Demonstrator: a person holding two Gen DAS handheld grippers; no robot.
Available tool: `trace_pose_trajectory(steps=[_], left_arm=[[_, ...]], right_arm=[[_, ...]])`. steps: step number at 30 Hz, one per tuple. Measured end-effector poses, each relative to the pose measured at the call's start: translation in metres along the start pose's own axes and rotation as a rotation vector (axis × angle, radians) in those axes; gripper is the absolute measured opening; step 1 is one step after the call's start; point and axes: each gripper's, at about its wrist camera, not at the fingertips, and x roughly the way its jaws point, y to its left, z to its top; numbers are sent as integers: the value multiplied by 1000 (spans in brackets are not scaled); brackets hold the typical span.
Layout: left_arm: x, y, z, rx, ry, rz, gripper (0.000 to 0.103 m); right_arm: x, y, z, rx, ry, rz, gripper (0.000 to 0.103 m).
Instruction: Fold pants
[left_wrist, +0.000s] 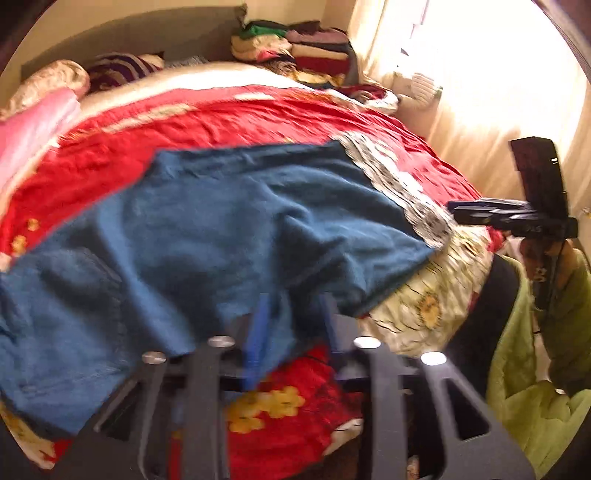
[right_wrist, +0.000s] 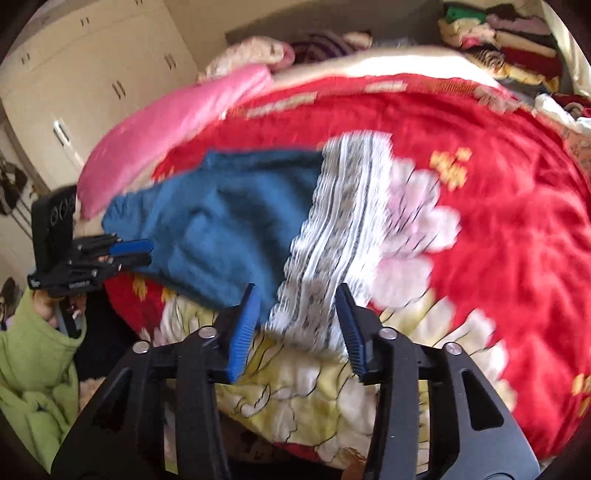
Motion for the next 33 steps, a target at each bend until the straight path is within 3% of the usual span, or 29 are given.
trace_pose_trajectory(steps=[3,6,10,14,15,17,20,22,23,29,33], left_arm=[[-8,6,-2,1,7,25,45],[-19,30,-10,-58,20,102,53],[-54,83,-23,-268,-25,243,58],[-97,132,-41,-455,-110,481,86],[-105,146,-47,-517,-130,508,88],[-107,162,-52,-586,-143,500,88],[-92,176,-53,-612,-117,467,88],[-80,179,-53,-612,-107,435,67],[-77,180,-51,-603,-96,472,48],[-104,189,-31,-555,-188,530,44],[-85,200,-44,-580,-107,521,49]], right_arm=[[-3,20,6,-77,-23,32,40],[13,56,3,-215,20,77,40],[40,102,3,-399,65,91,41],[63,133,3,-553,91,78,45],[69,137,3,-572,101,81,47],[81,144,0,-605,124,74,49],[93,140,-3,-587,158,55,51],[98,139,-5,-557,174,61,51],[99,135,-6,-537,184,64,51],[102,130,-11,-479,214,75,52],[108,131,-14,-474,227,73,56]])
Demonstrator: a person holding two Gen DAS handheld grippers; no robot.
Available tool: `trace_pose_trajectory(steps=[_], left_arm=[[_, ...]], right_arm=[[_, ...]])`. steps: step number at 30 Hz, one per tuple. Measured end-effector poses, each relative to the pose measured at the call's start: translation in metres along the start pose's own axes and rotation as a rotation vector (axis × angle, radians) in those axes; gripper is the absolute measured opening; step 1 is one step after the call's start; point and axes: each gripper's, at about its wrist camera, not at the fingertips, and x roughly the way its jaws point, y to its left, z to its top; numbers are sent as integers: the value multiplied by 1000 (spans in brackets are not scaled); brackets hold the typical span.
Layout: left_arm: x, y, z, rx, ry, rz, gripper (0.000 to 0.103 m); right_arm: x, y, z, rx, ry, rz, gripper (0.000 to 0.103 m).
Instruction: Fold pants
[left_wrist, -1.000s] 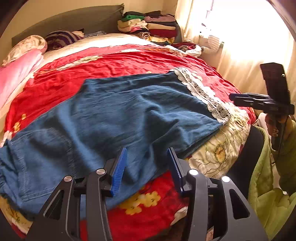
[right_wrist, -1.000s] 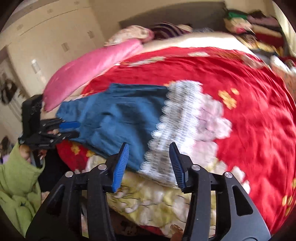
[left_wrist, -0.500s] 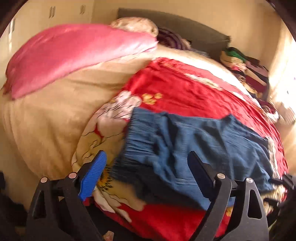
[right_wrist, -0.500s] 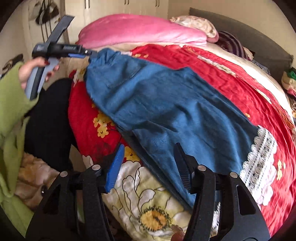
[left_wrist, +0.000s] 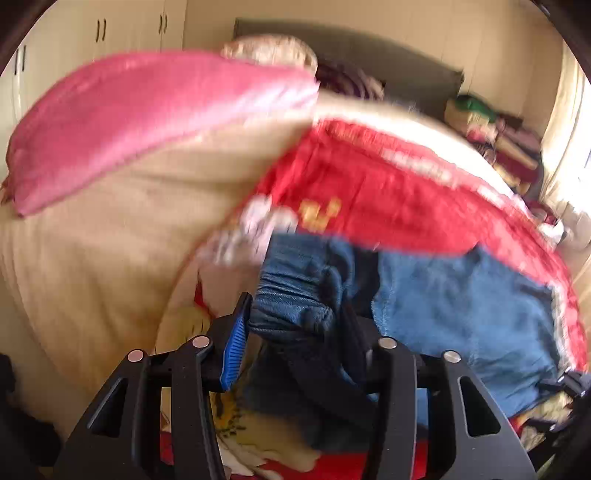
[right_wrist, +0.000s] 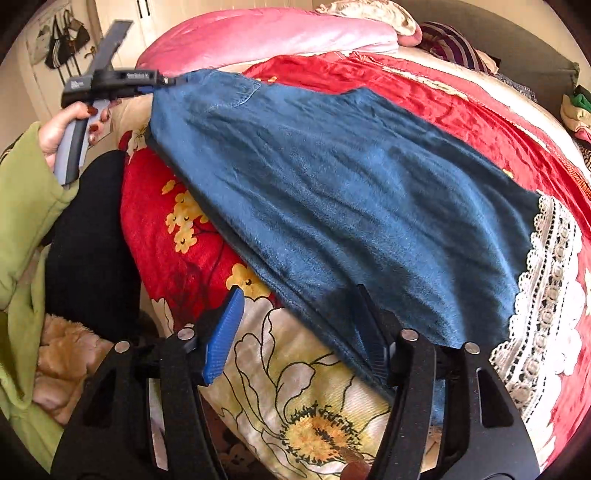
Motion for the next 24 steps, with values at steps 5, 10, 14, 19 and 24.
trace_pose_trajectory(steps=[5,10,14,19,24], left_arm=[[1,10,-16,-70,34,-35,63],[-50,8,3,-63,-92,46,86],[-70,-25,25,22,-160,-22,86],[-37,-101,51,144,-93,-282,86],[27,-171,63,224,41,-407,86]], right_arm=[[-7,-3,-1,18,-17,23,56],[-56,-29,1,115,-196,-29,62],[-85,-74,2,264,-280,-123,63],[-97,-161,-5,560,-308,-121,63],[-76,-218,-3,710,-251,-79,63]])
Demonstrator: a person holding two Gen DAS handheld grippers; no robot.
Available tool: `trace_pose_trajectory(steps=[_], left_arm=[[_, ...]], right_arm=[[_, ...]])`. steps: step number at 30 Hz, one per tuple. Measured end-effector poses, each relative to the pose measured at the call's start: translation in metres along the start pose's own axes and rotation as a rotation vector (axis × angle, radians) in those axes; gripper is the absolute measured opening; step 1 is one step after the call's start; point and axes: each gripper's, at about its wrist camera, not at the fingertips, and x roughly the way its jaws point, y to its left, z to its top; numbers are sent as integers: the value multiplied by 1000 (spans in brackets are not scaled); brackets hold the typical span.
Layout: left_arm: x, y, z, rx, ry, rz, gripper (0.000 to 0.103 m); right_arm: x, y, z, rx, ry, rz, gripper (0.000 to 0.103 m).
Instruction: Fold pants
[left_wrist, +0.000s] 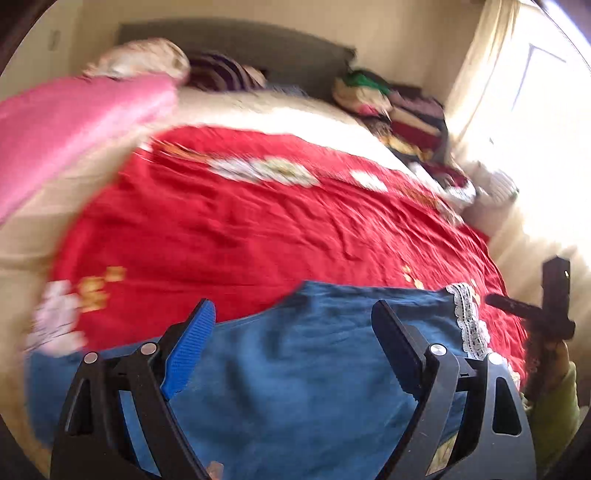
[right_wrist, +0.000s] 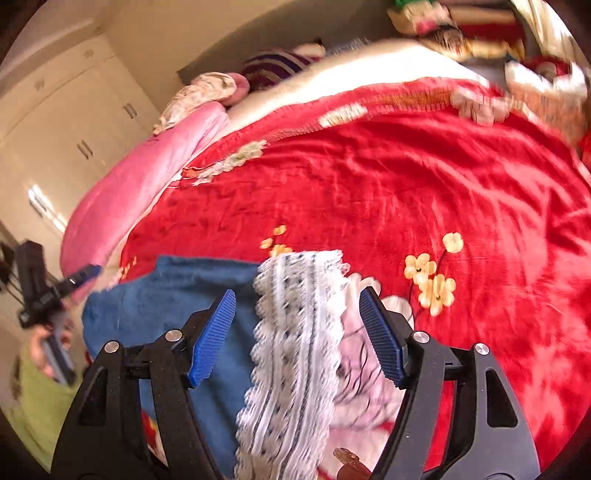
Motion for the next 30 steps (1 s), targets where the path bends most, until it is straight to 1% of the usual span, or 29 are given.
trace_pose_trajectory(steps=[2,4,6,8,10,11,12,13,14,15,16,17,18,19,20,22,24,26,28,30], left_arm=[[29,-5,6,7,44,-16,86],[49,-4,7,15,74,-1,86],[73,0,10,1,112,6,86],[87,6,12,-27,138,-3,86],[98,14,11,-47,152,19,86],[103,16,9,-49,161,16,86],[108,19,7,-57,168,8,86],[110,19,5,-63,172,-3,85],[110,20,3,-65,173,-17,84],[109,18,1,-62,168,-36,74],[109,17,0,-65,168,-55,57],[108,15,-1,-81,176,-87,27],[109,13,-3,-104,188,-127,14],[110,11,-3,-104,189,-132,13],[107,7,-3,-86,181,-131,7],[100,4,1,-80,144,-140,6],[89,1,12,-60,84,-142,6],[90,-3,20,-40,70,-134,6],[95,-5,25,-29,71,-115,6],[105,-7,27,-9,80,-76,5]], right_arm=[[11,-5,6,0,32,0,63],[25,-6,11,0,61,54,63],[40,-8,16,-5,103,29,63],[53,-10,16,-12,132,12,63],[61,-12,12,-14,134,25,63],[61,-13,11,-12,128,31,63],[60,-14,7,-4,113,47,59],[60,-15,6,-2,109,59,51],[59,-15,3,-5,105,72,48],[58,-14,2,-14,101,73,42],[58,-14,0,-30,99,76,32],[57,-12,-3,-40,99,92,27],[58,-12,-2,-35,92,112,21],[58,-11,-3,-37,81,120,17],[55,-8,-5,-50,66,123,15],[39,2,-8,-115,2,120,14],[24,11,-4,-153,-52,129,14],[15,19,7,-198,-97,107,14],[18,26,20,-248,-93,45,14],[31,24,27,-261,-42,1,14]])
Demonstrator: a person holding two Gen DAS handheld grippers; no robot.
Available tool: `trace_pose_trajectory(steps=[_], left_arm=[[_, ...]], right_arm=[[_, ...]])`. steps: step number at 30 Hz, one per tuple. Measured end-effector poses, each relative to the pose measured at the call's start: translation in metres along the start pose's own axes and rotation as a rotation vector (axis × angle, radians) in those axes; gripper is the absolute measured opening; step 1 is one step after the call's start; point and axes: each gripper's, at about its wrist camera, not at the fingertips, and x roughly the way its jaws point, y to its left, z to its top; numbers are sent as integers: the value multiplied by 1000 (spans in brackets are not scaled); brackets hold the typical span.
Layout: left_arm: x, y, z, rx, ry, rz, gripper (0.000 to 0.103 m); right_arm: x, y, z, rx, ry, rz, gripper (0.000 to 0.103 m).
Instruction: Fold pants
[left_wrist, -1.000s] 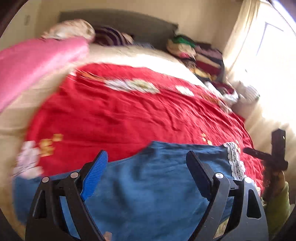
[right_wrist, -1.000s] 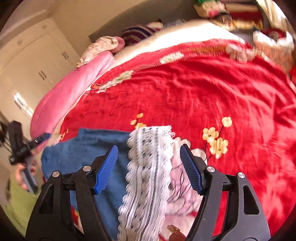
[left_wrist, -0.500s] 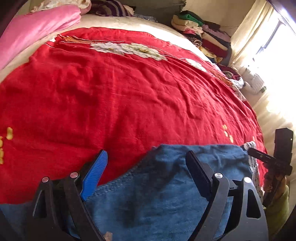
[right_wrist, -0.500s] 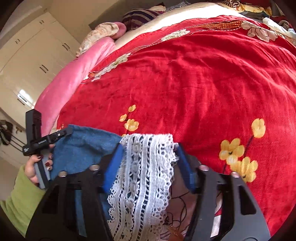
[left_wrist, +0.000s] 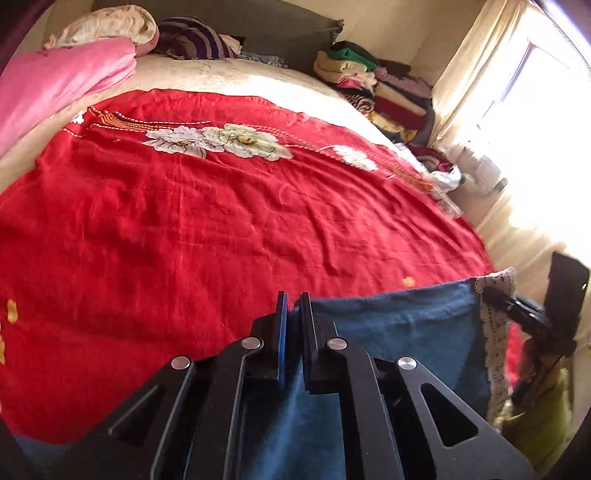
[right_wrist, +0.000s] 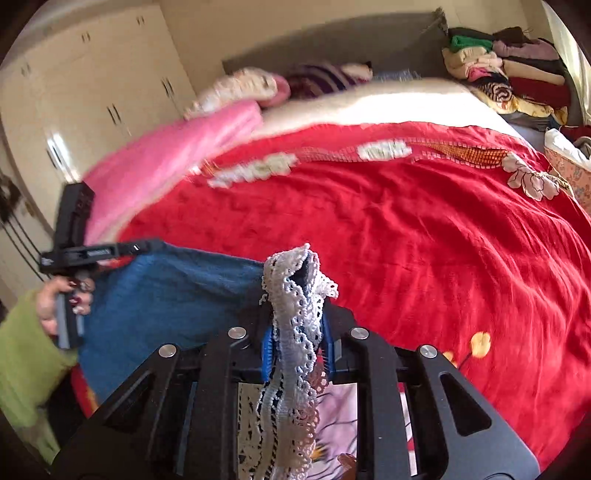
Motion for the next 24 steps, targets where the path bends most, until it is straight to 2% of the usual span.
trace_pose_trajectory(steps=[5,10,14,16,17,18,21,24], left_arm=[[27,8,-6,3,52,79,5],[24,16,-12,-23,17,82,10],[-5,15,-12,-30,-47,100,18],[-28,13,-17,-34,-83,120,27],[-39,12,-20,-36,-99,122,38],[-54,11,-25,-34,-121,123,44],[-81,3,-40,-9,-144,153,44],[-101,-1,-57,0,-150,148,46]], right_arm=[[33,-14,-12,10,115,-68,19],[29,-30,-17,55,81,-75,35],[-3,-45,-26,135,-5,-32,43],[-20,-49,-29,178,-40,-6,46],[-29,-48,-29,194,-63,13,50],[-35,-48,-29,202,-76,20,53],[-56,-40,-32,206,-98,26,58],[-72,-27,-43,203,-87,43,58]])
